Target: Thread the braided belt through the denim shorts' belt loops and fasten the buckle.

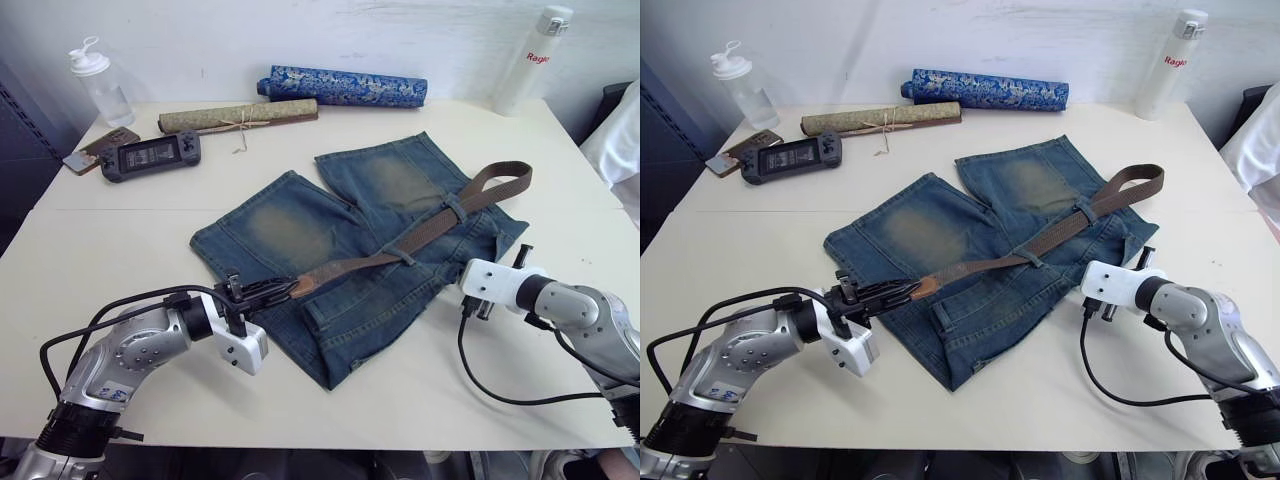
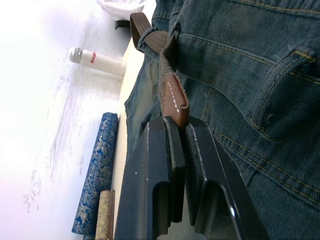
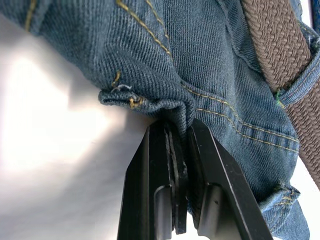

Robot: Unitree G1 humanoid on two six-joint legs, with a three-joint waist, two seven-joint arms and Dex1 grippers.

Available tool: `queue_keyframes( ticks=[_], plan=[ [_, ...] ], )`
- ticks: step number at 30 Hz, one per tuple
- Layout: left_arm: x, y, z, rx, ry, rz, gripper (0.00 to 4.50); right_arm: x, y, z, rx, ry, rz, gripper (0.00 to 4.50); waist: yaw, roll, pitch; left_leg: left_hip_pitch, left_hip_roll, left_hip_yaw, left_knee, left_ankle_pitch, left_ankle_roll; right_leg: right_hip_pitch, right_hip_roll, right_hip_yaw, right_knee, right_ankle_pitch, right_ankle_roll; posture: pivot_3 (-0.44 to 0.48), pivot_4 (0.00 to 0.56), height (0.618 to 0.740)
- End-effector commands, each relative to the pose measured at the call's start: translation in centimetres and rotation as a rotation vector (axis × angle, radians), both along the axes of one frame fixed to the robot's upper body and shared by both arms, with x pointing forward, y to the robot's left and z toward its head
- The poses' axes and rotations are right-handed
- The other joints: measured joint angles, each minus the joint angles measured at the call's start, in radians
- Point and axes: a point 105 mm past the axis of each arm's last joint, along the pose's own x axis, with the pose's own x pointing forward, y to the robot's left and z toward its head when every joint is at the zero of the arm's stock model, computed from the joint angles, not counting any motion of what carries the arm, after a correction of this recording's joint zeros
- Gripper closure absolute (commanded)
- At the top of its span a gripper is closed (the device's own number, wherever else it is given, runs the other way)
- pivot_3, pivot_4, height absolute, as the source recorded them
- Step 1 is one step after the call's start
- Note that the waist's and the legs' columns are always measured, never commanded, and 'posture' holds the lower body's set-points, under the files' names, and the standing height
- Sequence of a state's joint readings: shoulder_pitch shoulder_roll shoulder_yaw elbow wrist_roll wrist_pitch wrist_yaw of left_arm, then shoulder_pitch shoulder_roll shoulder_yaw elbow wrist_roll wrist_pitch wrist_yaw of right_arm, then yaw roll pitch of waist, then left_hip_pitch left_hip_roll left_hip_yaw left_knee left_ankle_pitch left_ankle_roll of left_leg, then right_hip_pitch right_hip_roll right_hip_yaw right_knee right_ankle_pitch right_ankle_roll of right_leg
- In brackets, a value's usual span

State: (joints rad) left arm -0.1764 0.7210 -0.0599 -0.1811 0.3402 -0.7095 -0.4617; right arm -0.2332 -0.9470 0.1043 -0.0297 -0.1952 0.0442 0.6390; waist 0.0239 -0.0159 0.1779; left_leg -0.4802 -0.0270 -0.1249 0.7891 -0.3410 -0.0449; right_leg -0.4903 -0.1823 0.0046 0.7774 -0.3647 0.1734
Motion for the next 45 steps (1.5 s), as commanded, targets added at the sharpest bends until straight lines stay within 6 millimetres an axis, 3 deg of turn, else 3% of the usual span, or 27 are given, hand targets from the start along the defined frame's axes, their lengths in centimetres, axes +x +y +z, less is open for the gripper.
queue_keyframes(
  ticks=[1,2,5,9,12,17,19,21,24,26,28,32,35,38,45],
  plan=[
    [-0.5,-0.5,0.7,-0.018,-0.021,-0.03,4.5,0.1,-1.3,0.1,0.024,0.017,-0.065,4.39,0.0,0.0,0.0,0.0,0.0,0.0,0.0,0.0,0.0,0.0,0.0,0.0,0.0,0.0,0.0,0.0,0.15,0.645],
    [-0.5,-0.6,0.7,-0.016,-0.02,-0.032,4.5,0.1,-1.4,0.2,0.032,0.019,-0.069,4.39,-0.001,0.0,0.0,0.0,0.0,0.0,0.0,0.0,0.0,0.0,0.0,0.0,0.0,0.0,0.0,0.0,0.15,0.645],
    [-0.5,-0.6,0.6,-0.012,-0.022,-0.038,4.5,-0.3,-1.8,0.3,0.039,0.034,-0.09,3.38,0.001,0.0,0.0,0.0,0.0,0.0,0.0,0.0,0.0,0.0,0.0,0.0,0.0,0.0,0.0,0.0,0.15,0.645],
    [-0.6,-0.5,0.6,-0.008,-0.024,-0.042,4.5,-0.7,-2.0,1.6,0.088,-0.002,-0.123,1.42,0.001,0.0,0.0,0.0,0.0,0.0,0.0,0.0,0.0,0.0,0.0,0.0,0.0,0.0,0.0,0.0,0.15,0.645],
    [-0.6,-0.4,0.8,-0.003,-0.035,-0.039,4.5,-1.3,-1.4,4.3,0.33,0.012,-0.174,0.07,0.001,0.0,0.0,0.0,0.0,0.0,0.0,0.0,0.0,0.0,0.0,0.0,0.0,0.0,0.0,0.0,0.15,0.645],
    [-0.6,-0.3,1.0,-0.002,-0.055,-0.033,4.5,-4.2,1.5,7.1,0.771,0.3,-0.162,0.02,-0.004,0.004,0.002,0.0,0.0,0.0,-0.001,0.0,0.0,0.0,0.0,0.001,0.0,0.0,0.0,0.0,0.15,0.645],
    [-0.6,-0.4,1.1,-0.007,-0.061,-0.032,4.5,-5.6,3.4,8.0,1.049,0.559,-0.139,0.02,-0.005,0.004,0.002,0.0,0.001,0.0,-0.001,0.0,0.0,0.0,0.0,0.001,0.0,0.0,0.0,0.0,0.15,0.645],
    [-0.7,-0.5,1.2,-0.01,-0.068,-0.033,4.5,-7.6,6.1,8.5,1.201,0.81,0.033,0.02,-0.007,0.004,0.003,0.001,0.002,0.0,-0.001,0.0,0.0,0.0,0.001,0.0,-0.001,0.001,-0.001,0.0,0.15,0.645],
    [-0.8,-0.6,1.4,-0.009,-0.084,-0.037,4.5,-8.0,8.7,8.2,1.385,0.959,0.176,0.02,0.0,0.002,0.002,0.001,0.003,-0.001,-0.003,0.0,0.0,0.0,0.003,-0.001,-0.002,0.0,-0.002,0.0,0.15,0.645],
    [-0.8,-0.6,1.6,-0.01,-0.094,-0.036,4.5,-8.8,10.4,7.3,1.456,1.033,0.151,0.02,0.004,0.004,0.003,0.0,0.003,-0.001,-0.003,0.0,0.001,-0.001,0.003,-0.002,-0.001,0.0,-0.003,0.0,0.15,0.645],
    [-0.8,-0.6,1.7,-0.008,-0.102,-0.036,4.5,-9.3,11.9,6.1,1.583,1.115,0.082,0.02,0.002,0.005,0.003,-0.013,0.0,-0.001,0.003,0.0,0.001,-0.011,-0.002,-0.001,0.003,0.0,-0.003,0.0,0.15,0.645],
    [-0.9,-0.8,1.8,-0.002,-0.107,-0.046,4.5,-8.6,15.1,4.4,1.849,1.123,-0.062,0.02,-0.026,0.004,0.003,-0.014,-0.002,0.001,0.004,0.001,0.002,-0.012,-0.002,0.002,0.001,0.003,0.002,0.0,0.15,0.645],
    [-1.0,-0.9,1.8,0.002,-0.107,-0.053,4.5,-7.3,16.6,4.8,2.026,1.11,-0.169,0.02,-0.035,0.006,0.003,-0.011,-0.002,-0.001,0.001,0.003,0.005,-0.012,-0.001,0.002,0.003,0.003,0.003,0.0,0.15,0.645],
    [-1.0,-1.0,1.9,0.003,-0.112,-0.057,4.5,-6.5,17.9,4.9,2.073,1.138,-0.253,0.02,-0.038,0.006,0.003,-0.012,-0.002,-0.002,0.001,0.003,0.005,-0.015,0.0,0.002,0.006,0.002,0.001,0.0,0.15,0.645],
    [-1.0,-1.1,1.7,0.011,-0.104,-0.061,4.5,-5.4,17.9,5.5,2.148,1.118,-0.325,0.02,-0.041,0.006,0.003,-0.013,-0.002,-0.001,0.001,0.004,0.004,-0.018,0.0,0.002,0.01,0.001,0.0,0.0,0.15,0.645]
  ],
)
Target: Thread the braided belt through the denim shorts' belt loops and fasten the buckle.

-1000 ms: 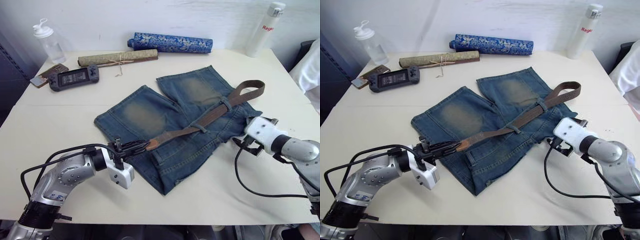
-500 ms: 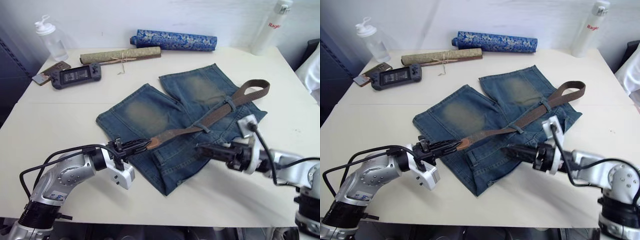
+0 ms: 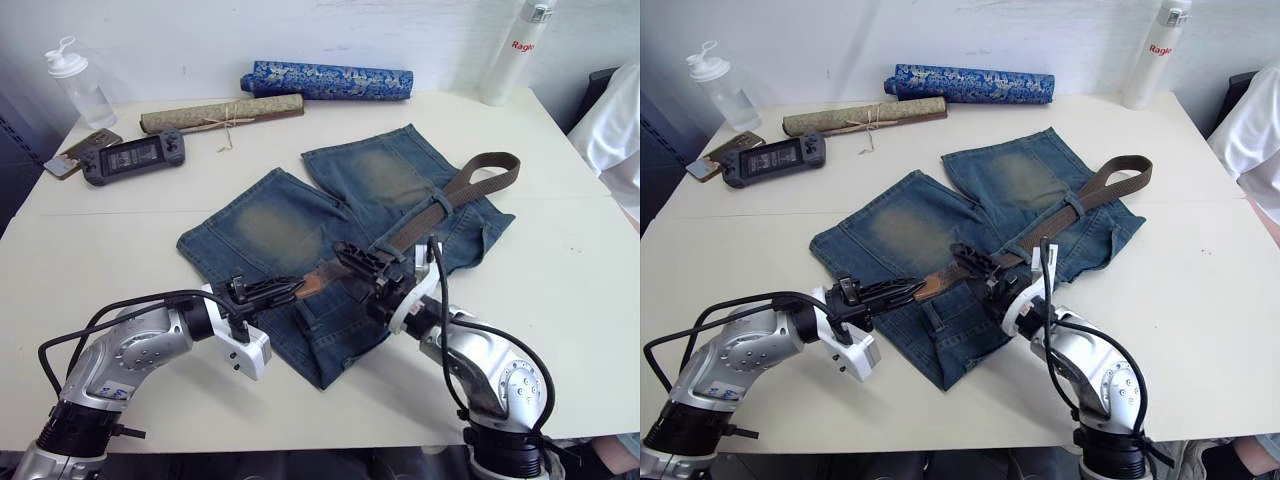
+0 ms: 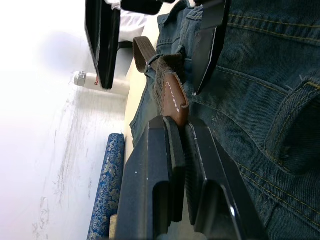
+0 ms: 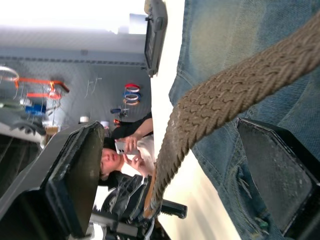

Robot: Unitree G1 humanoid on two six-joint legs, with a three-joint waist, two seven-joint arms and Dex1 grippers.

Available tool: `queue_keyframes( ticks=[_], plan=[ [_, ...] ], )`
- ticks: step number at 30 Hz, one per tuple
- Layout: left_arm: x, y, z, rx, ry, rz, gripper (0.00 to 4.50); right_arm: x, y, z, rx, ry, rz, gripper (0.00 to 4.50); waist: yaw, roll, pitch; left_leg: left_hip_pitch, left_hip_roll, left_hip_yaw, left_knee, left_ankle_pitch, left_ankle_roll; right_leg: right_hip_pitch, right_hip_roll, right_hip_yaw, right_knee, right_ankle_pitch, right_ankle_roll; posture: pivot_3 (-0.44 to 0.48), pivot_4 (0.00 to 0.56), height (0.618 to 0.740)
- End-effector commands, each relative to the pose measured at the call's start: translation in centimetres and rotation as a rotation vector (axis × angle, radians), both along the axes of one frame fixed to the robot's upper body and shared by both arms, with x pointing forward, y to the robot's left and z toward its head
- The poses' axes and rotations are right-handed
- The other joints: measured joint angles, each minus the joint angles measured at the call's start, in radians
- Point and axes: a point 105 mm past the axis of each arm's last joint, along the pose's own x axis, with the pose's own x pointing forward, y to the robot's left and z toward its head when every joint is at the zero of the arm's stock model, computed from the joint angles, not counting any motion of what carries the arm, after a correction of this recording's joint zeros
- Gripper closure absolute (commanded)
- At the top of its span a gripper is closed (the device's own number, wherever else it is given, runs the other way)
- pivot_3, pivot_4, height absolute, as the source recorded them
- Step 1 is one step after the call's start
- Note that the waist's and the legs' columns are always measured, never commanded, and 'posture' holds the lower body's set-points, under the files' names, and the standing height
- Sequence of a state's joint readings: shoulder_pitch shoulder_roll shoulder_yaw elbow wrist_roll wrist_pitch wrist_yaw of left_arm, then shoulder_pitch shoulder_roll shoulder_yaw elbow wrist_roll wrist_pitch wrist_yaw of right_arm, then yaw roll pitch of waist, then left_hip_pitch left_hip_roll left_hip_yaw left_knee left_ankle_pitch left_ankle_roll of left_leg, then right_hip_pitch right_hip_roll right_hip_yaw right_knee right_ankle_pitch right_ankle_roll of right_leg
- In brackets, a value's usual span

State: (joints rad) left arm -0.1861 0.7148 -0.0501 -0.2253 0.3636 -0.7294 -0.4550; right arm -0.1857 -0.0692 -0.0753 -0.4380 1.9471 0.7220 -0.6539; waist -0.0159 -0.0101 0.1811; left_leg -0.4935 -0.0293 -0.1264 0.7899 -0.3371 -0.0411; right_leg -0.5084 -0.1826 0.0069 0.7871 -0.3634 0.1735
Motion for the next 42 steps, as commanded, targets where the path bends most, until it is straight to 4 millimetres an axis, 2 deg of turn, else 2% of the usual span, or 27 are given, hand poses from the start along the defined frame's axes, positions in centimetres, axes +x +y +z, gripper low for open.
queue_keyframes(
  ticks=[1,4,10,12,14,17,18,20,21,24,26,30,33,37,42],
  plan=[
    [-0.4,-0.4,0.7,-0.002,-0.037,-0.026,4.5,-0.1,-0.1,1.5,0.036,-0.03,-0.011,0.02,-0.003,0.0,0.0,0.0,0.0,0.0,0.0,0.0,0.0,0.0,0.0,0.0,0.0,0.0,0.0,0.0,0.15,0.645],
    [-0.4,-0.4,0.7,-0.003,-0.038,-0.026,4.5,0.0,-0.1,1.4,0.036,-0.019,-0.016,0.83,-0.012,0.0,0.0,0.0,0.0,0.0,0.0,0.0,0.0,-0.002,0.0,0.0,0.004,-0.001,-0.002,0.0,0.15,0.645],
    [-0.4,-0.5,0.7,0.006,-0.04,-0.036,4.5,0.0,-0.2,1.4,0.048,-0.024,-0.019,3.8,-0.014,0.0,0.0,-0.001,0.001,0.0,0.0,0.0,0.0,-0.007,0.0,0.0,0.012,-0.005,-0.007,0.0,0.15,0.645],
    [-0.5,-0.4,0.6,-0.002,-0.023,-0.037,4.5,0.1,-0.3,1.5,0.056,-0.022,-0.027,4.46,-0.014,0.0,0.0,-0.001,0.001,0.0,0.0,0.0,0.0,-0.007,0.0,0.0,0.013,-0.005,-0.007,0.0,0.15,0.645],
    [-0.5,-0.3,0.6,-0.025,0.017,-0.035,4.5,0.2,-0.4,1.6,0.061,-0.022,-0.032,4.46,-0.014,0.0,0.0,-0.001,0.001,0.0,0.0,0.0,0.0,-0.007,0.0,0.0,0.013,-0.005,-0.007,0.0,0.15,0.645],
    [-0.8,-0.3,0.9,-0.116,0.143,-0.04,3.35,0.3,-0.5,1.8,0.063,-0.029,-0.036,4.5,-0.015,0.0,0.0,-0.001,0.001,0.0,0.0,0.0,0.0,-0.007,0.0,0.0,0.013,-0.005,-0.007,0.0,0.15,0.645],
    [-0.8,-0.3,0.9,-0.125,0.166,-0.038,2.84,0.4,-0.5,1.8,0.064,-0.031,-0.037,4.5,-0.015,0.0,0.0,-0.001,0.001,-0.001,0.0,0.0,0.0,-0.007,0.0,0.0,0.013,-0.005,-0.007,0.0,0.15,0.645],
    [-1.1,0.0,-0.1,-0.107,0.279,-0.015,1.99,0.5,-0.6,2.1,0.076,-0.043,-0.042,4.5,-0.016,0.0,0.0,-0.001,0.001,-0.001,0.0,0.0,0.0,-0.007,0.0,0.0,0.013,-0.005,-0.007,0.0,0.15,0.645],
    [-1.5,0.5,-0.1,-0.158,0.387,0.0,1.69,0.5,-0.7,2.1,0.07,-0.049,-0.042,4.5,-0.018,0.0,0.0,-0.001,0.001,-0.001,0.0,0.0,0.0,-0.007,0.001,0.0,0.013,-0.006,-0.008,0.0,0.15,0.645],
    [-2.9,1.8,0.3,-0.332,0.693,0.03,1.69,0.4,-1.0,2.0,0.032,-0.072,-0.032,4.5,-0.023,0.0,0.0,-0.001,0.002,-0.001,0.0,0.0,0.0,-0.007,0.001,0.0,0.013,-0.006,-0.009,0.0,0.15,0.645],
    [-3.8,3.2,-0.3,-0.367,0.843,0.075,1.69,-0.2,-0.9,1.7,-0.014,-0.103,0.004,4.5,-0.025,0.0,0.0,-0.001,0.004,-0.001,0.0,0.0,0.0,-0.008,0.002,0.0,0.013,-0.007,-0.011,0.0,0.15,0.645],
    [-5.2,5.5,-1.5,-0.433,1.01,0.161,1.69,-0.9,-0.5,0.8,-0.078,-0.128,0.046,4.5,-0.021,0.001,0.0,-0.001,0.006,-0.001,0.0,0.0,0.001,-0.007,0.004,-0.001,0.014,-0.009,-0.013,0.0,0.15,0.645],
    [-5.5,6.9,-2.2,-0.472,1.051,0.227,1.69,-0.8,-0.4,0.3,-0.091,-0.142,0.043,4.5,-0.017,0.001,0.0,-0.001,0.007,0.0,0.0,0.0,0.001,-0.007,0.005,-0.001,0.014,-0.009,-0.013,0.0,0.15,0.645],
    [-5.8,7.0,-2.1,-0.543,1.069,0.238,1.69,-0.4,-0.3,-0.5,-0.117,-0.148,0.024,4.5,-0.011,0.0,0.0,-0.001,0.007,0.0,0.0,0.0,0.001,-0.007,0.005,-0.001,0.014,-0.009,-0.013,0.0,0.15,0.645],
    [-6.7,7.2,-3.6,-0.543,1.033,0.259,1.69,0.6,-0.5,-1.1,-0.128,-0.151,-0.025,4.5,-0.012,0.0,0.0,-0.001,0.007,0.0,0.0,0.0,0.001,-0.007,0.005,-0.001,0.013,-0.009,-0.013,0.0,0.15,0.645]
  ],
)
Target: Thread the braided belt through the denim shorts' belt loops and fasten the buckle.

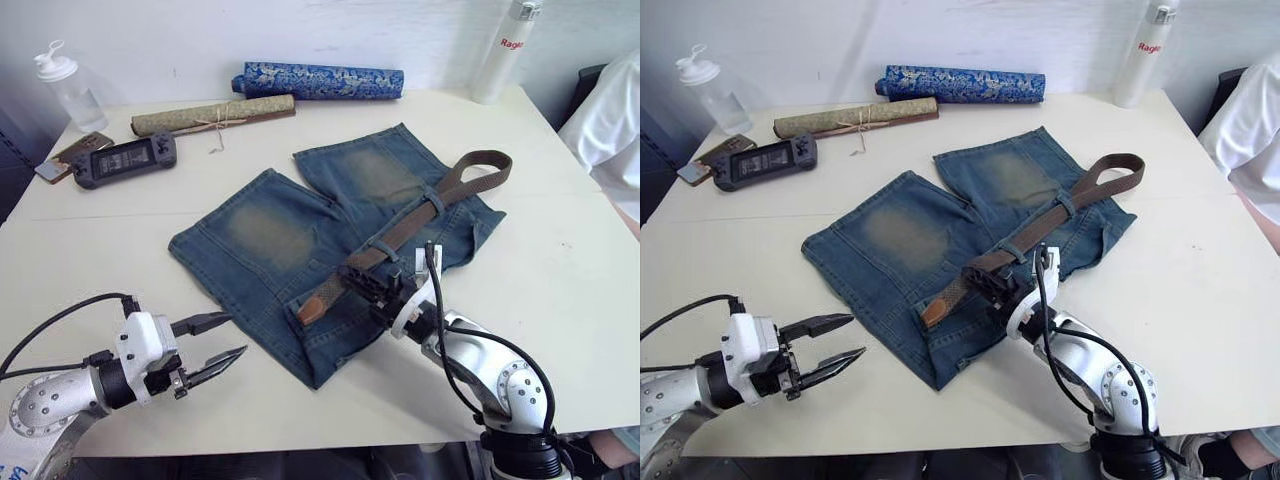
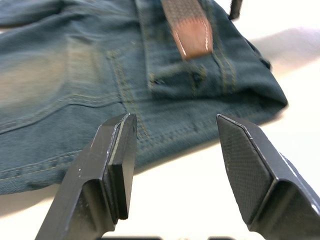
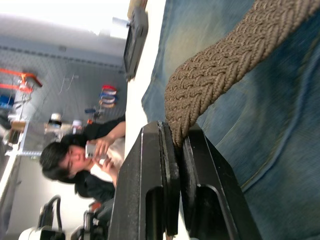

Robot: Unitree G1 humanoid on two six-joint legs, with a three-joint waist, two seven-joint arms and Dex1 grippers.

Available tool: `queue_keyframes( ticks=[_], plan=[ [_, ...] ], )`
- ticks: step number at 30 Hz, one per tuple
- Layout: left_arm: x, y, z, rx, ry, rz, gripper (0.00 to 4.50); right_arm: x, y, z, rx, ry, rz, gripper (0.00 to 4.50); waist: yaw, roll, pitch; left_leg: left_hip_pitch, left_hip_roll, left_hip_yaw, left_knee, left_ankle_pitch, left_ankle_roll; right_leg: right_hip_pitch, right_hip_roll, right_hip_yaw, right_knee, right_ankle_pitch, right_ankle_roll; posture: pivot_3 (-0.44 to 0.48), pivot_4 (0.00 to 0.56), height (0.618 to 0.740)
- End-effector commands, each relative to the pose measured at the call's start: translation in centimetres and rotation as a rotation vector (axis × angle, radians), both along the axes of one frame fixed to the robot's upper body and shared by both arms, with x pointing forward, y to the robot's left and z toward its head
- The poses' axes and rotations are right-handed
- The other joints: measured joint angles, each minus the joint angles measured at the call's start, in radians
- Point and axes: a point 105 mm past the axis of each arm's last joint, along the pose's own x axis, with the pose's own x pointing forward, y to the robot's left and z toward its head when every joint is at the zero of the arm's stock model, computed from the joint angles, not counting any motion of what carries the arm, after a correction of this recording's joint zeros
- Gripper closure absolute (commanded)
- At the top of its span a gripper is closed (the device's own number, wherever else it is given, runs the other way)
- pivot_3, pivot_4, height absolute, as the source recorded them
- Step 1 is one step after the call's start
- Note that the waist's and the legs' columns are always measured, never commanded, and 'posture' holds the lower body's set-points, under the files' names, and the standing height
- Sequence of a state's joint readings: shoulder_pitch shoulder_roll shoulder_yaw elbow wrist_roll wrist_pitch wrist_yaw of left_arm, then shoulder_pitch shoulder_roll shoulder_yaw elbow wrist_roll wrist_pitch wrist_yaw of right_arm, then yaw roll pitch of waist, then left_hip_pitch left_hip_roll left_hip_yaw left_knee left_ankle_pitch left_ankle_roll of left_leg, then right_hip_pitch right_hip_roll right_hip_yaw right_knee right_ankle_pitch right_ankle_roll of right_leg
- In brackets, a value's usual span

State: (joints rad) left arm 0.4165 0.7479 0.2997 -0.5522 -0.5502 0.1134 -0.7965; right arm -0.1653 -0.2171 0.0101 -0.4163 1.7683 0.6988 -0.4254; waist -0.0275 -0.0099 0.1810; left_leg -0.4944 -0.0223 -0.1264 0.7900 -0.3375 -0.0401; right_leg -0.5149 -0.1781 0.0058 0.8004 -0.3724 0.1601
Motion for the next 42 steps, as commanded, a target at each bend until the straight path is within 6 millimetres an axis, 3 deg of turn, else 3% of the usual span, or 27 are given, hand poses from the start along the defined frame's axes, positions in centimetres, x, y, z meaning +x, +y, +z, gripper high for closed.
queue_keyframes(
  ticks=[1,6,21,29,35,42],
  plan=[
    [-0.8,-0.1,-0.2,0.025,-0.054,-0.006,1.69,0.5,-0.3,0.4,0.025,-0.031,-0.03,4.5,0.0,0.0,0.0,0.0,0.0,0.0,0.0,0.0,0.0,0.0,0.0,0.0,0.0,0.0,0.0,0.0,0.15,0.645],
    [-1.1,0.1,-0.9,0.027,-0.06,0.012,1.69,1.0,-0.6,0.3,0.021,-0.04,-0.053,4.5,0.003,0.0,0.0,0.0,0.0,0.0,0.0,0.0,0.0,0.0,0.0,0.0,0.0,-0.001,-0.002,0.0,0.15,0.645],
    [-0.8,0.1,-1.1,0.044,-0.097,0.01,1.69,0.7,1.3,-1.9,-0.039,-0.009,-0.015,4.5,0.0,-0.001,0.0,0.0,0.0,0.0,0.0,0.0,0.0,0.0,0.0,0.0,0.0,-0.001,-0.002,0.0,0.15,0.645],
    [0.1,-0.6,-1.0,0.083,-0.156,-0.013,1.69,-1.2,4.3,-3.8,-0.03,0.115,0.23,4.5,-0.001,-0.002,-0.002,0.001,0.001,0.0,0.0,0.0,0.0,0.0,0.0,-0.001,0.001,-0.001,-0.002,0.0,0.15,0.645],
    [0.2,-0.9,-1.7,0.191,-0.236,-0.077,1.69,-0.4,5.5,-4.5,-0.065,0.154,0.276,4.5,-0.011,-0.004,-0.006,0.003,0.008,0.0,0.0,-0.003,0.005,0.0,0.008,0.0,0.001,-0.002,-0.004,0.0,0.15,0.645],
    [0.9,-0.3,-1.7,0.198,-0.252,-0.025,1.69,0.4,7.2,-4.5,-0.141,0.049,0.265,4.5,-0.028,-0.004,-0.006,0.007,0.017,-0.001,-0.002,-0.005,0.008,0.0,0.017,-0.003,0.005,-0.005,-0.013,0.0,0.15,0.645]
  ],
)
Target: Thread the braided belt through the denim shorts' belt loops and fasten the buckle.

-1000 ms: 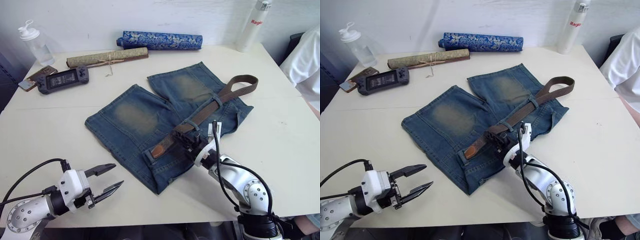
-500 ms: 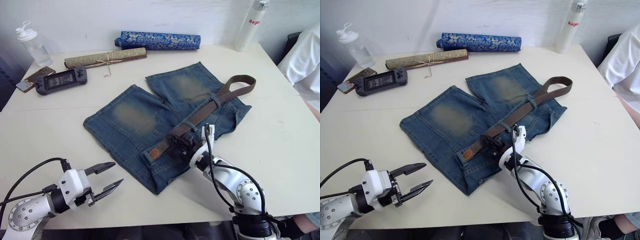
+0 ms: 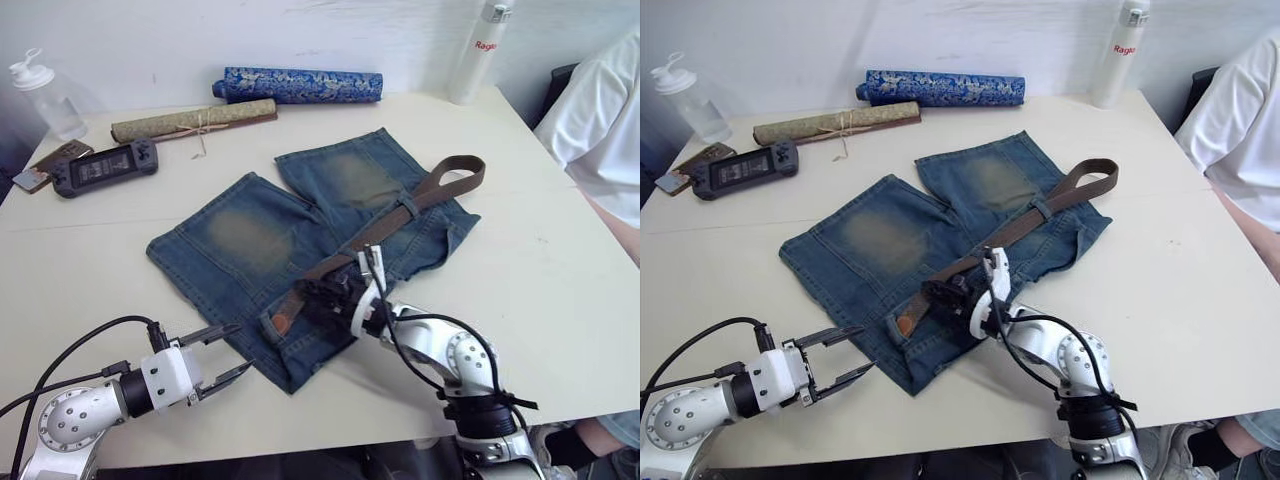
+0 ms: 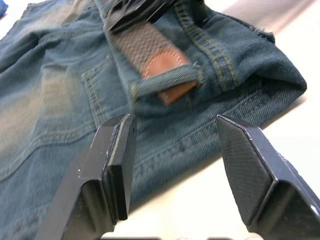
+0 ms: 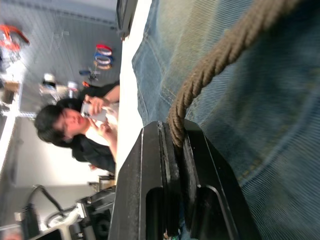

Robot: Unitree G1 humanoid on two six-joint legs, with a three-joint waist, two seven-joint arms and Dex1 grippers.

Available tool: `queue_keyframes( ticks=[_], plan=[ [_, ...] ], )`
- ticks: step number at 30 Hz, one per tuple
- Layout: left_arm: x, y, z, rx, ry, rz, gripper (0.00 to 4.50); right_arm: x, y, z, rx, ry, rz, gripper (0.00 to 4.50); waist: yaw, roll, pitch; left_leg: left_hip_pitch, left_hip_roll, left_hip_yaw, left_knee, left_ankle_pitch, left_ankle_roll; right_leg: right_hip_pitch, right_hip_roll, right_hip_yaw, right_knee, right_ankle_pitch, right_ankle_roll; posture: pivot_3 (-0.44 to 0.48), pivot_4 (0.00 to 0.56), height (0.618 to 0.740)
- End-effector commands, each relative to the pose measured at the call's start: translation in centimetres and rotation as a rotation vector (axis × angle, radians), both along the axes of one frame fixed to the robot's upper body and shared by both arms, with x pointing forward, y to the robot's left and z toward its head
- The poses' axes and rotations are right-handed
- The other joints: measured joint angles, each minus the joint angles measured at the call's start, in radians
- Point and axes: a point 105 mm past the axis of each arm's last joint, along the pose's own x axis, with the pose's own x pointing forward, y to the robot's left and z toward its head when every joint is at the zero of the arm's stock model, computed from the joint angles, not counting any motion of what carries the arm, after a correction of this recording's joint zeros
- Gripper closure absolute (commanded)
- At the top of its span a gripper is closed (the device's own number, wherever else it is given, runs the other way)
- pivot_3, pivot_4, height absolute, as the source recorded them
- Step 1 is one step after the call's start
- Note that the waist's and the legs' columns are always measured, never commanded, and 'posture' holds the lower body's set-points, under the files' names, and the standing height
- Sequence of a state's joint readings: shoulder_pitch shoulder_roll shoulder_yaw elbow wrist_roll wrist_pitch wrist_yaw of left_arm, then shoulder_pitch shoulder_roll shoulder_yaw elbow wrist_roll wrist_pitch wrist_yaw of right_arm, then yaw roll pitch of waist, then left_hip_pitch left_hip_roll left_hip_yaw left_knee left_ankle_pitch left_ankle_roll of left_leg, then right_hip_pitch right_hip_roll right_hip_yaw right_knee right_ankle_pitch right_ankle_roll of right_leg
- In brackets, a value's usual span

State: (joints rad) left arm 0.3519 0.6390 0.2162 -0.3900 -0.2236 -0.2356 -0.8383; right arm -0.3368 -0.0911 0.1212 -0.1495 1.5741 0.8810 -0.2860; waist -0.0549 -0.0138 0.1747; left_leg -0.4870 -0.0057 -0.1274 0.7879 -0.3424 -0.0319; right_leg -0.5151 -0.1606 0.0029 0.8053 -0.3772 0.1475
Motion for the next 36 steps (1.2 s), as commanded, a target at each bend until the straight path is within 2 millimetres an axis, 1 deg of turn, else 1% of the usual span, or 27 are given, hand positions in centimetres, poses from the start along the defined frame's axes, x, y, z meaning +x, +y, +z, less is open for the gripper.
queue_keyframes(
  ticks=[1,4,8,11,12,16,19,24,29,33,36],
  plan=[
    [0.3,0.2,0.7,-0.007,-0.032,0.025,1.69,-0.4,0.8,-2.1,-0.061,0.028,0.002,4.5,-0.002,0.0,0.0,0.001,0.0,0.0,0.0,0.0,0.001,0.0,0.0,0.0,0.001,-0.001,-0.001,0.0,0.15,0.645],
    [0.3,0.4,0.9,0.003,-0.04,0.036,1.69,-1.0,0.9,-2.1,-0.054,0.026,0.004,4.5,0.0,0.0,0.0,0.003,0.0,0.0,0.0,0.0,0.001,0.001,0.0,0.0,0.002,-0.001,-0.002,0.0,0.15,0.645],
    [-0.2,0.2,0.7,0.05,-0.057,0.005,1.69,-1.8,1.6,-2.1,-0.048,0.028,0.039,4.5,0.0,0.0,0.0,0.003,0.0,0.0,-0.001,-0.001,0.001,0.001,0.0,0.0,0.002,-0.002,-0.003,0.0,0.15,0.645],
    [-0.8,-0.1,0.3,0.178,-0.15,-0.084,1.69,-2.2,2.5,-2.5,-0.036,0.058,0.064,4.5,-0.001,0.0,0.0,0.003,0.001,0.0,-0.001,-0.002,0.002,0.001,0.001,0.0,0.003,-0.003,-0.004,0.0,0.15,0.645],
    [-0.7,-0.1,0.3,0.222,-0.196,-0.103,1.69,-2.1,2.8,-2.6,-0.026,0.074,0.065,4.5,-0.001,0.0,0.0,0.004,0.002,0.001,-0.001,-0.002,0.003,0.001,0.002,0.0,0.003,-0.003,-0.005,0.0,0.15,0.645],
    [0.9,0.4,0.7,0.408,-0.443,-0.124,1.69,-1.9,3.2,-2.7,0.001,0.115,0.058,4.5,0.001,0.001,-0.001,0.005,0.004,0.001,-0.001,-0.003,0.005,0.001,0.005,0.001,0.004,-0.004,-0.007,0.0,0.15,0.645],
    [1.6,0.5,0.5,0.477,-0.548,-0.149,1.69,-1.7,3.1,-2.6,0.007,0.117,0.056,4.5,0.0,0.0,-0.002,0.007,0.006,0.0,-0.001,-0.004,0.006,0.001,0.008,0.001,0.006,-0.005,-0.009,0.0,0.15,0.645],
    [1.6,0.8,0.4,0.505,-0.647,-0.166,1.69,-1.3,2.8,-2.3,0.024,0.118,0.041,4.5,-0.004,0.001,-0.002,0.008,0.007,0.0,-0.001,-0.006,0.009,0.0,0.01,0.002,0.008,-0.006,-0.01,0.0,0.15,0.645],
    [1.2,1.2,0.0,0.528,-0.698,-0.189,1.69,-0.9,2.9,-1.4,0.095,0.159,0.029,4.5,-0.003,0.0,-0.002,0.008,0.008,0.0,-0.001,-0.006,0.009,0.0,0.01,0.001,0.009,-0.006,-0.01,0.0,0.15,0.645],
    [1.1,1.9,-0.7,0.565,-0.715,-0.187,1.69,-1.0,2.8,-1.4,0.107,0.187,0.042,4.5,-0.003,0.001,-0.001,0.008,0.008,-0.001,-0.001,-0.006,0.009,0.0,0.01,0.001,0.01,-0.006,-0.01,0.0,0.15,0.645],
    [1.1,2.0,-0.8,0.572,-0.73,-0.183,1.69,-1.2,2.8,-1.6,0.099,0.201,0.054,4.5,-0.002,0.001,-0.001,0.008,0.008,-0.001,-0.001,-0.006,0.009,0.0,0.01,0.001,0.01,-0.006,-0.01,0.0,0.15,0.645]
  ],
)
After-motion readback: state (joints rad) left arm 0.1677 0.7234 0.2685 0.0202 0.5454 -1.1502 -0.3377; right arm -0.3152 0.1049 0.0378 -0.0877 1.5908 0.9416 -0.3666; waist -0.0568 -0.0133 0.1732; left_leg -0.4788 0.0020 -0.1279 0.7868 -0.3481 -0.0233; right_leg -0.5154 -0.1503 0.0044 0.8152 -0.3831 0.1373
